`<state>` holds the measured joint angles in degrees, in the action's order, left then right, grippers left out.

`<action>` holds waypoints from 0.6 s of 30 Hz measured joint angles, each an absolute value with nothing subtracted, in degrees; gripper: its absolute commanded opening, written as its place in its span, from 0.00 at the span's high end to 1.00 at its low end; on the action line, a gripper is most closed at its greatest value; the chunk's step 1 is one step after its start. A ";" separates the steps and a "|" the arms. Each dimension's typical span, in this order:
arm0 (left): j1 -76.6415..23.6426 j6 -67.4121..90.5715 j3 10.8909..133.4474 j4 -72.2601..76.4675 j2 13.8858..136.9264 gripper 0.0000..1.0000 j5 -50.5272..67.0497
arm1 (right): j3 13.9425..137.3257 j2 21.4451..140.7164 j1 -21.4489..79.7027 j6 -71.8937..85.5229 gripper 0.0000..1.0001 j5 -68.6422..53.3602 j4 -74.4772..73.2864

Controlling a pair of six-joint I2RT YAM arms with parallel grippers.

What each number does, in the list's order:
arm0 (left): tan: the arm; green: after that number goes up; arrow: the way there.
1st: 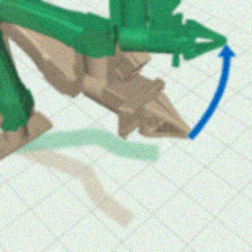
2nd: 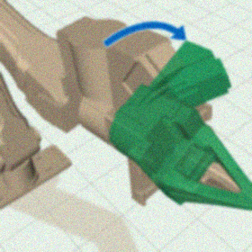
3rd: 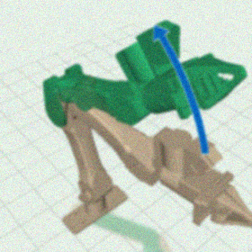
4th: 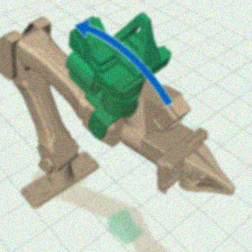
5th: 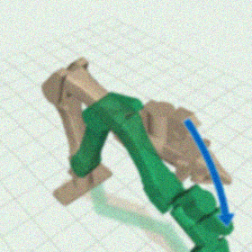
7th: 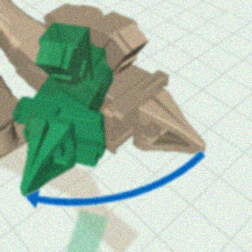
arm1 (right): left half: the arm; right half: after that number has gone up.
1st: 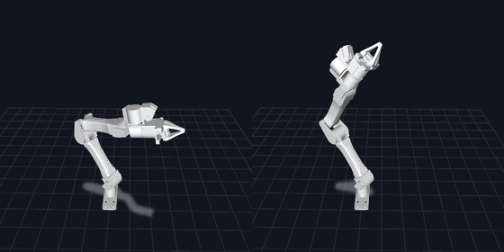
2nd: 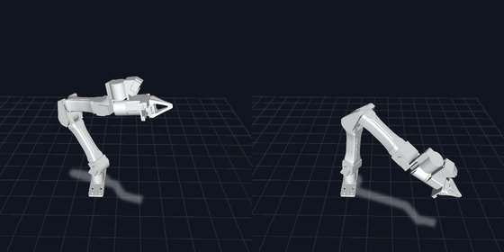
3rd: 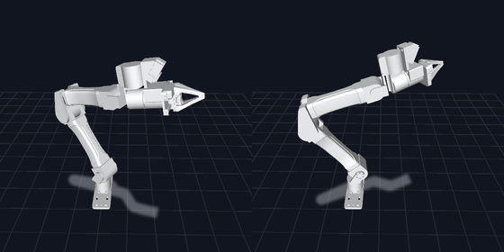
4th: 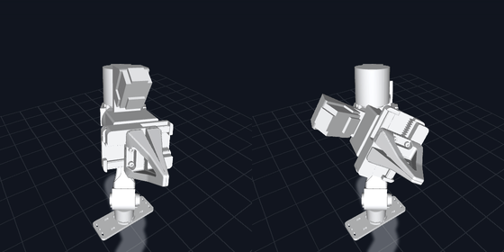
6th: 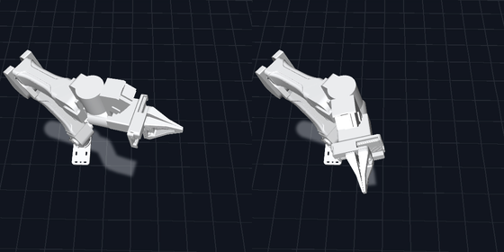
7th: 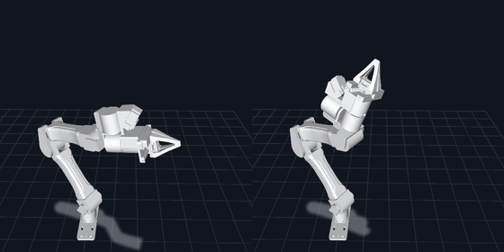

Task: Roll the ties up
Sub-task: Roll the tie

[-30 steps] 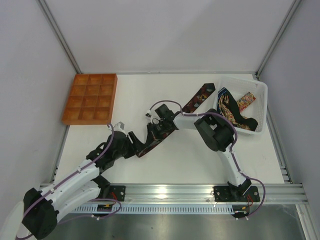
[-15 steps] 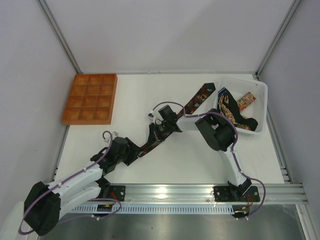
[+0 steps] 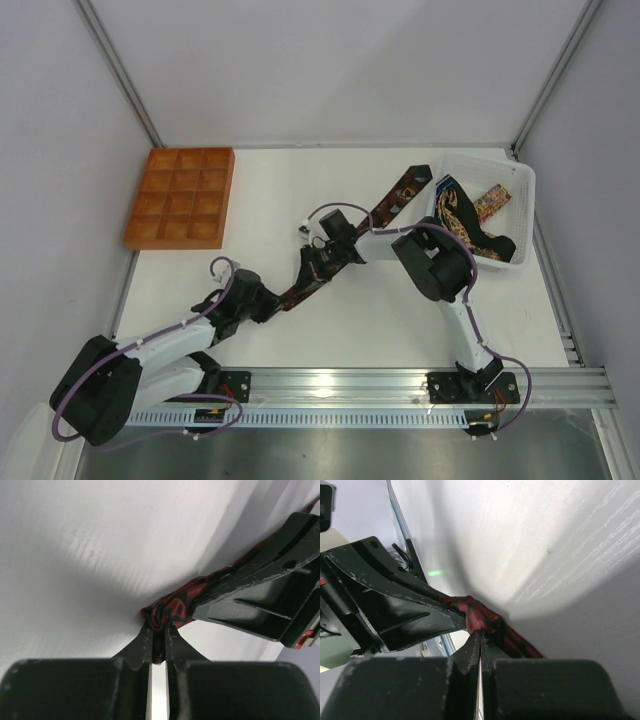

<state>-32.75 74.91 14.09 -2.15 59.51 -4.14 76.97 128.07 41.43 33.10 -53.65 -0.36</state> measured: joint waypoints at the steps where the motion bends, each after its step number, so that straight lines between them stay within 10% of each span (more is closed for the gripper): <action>1: -32.69 74.98 14.33 -1.91 59.94 0.99 -4.14 | 76.95 128.03 41.43 33.10 1.00 -53.63 -0.36; 18: -32.69 66.43 17.50 -22.48 47.92 1.00 -7.49 | 78.24 124.49 47.64 30.00 1.00 -42.94 -5.30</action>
<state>-32.69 66.43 17.50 -22.48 47.92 -7.49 78.24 124.49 47.64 30.00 -42.94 -5.30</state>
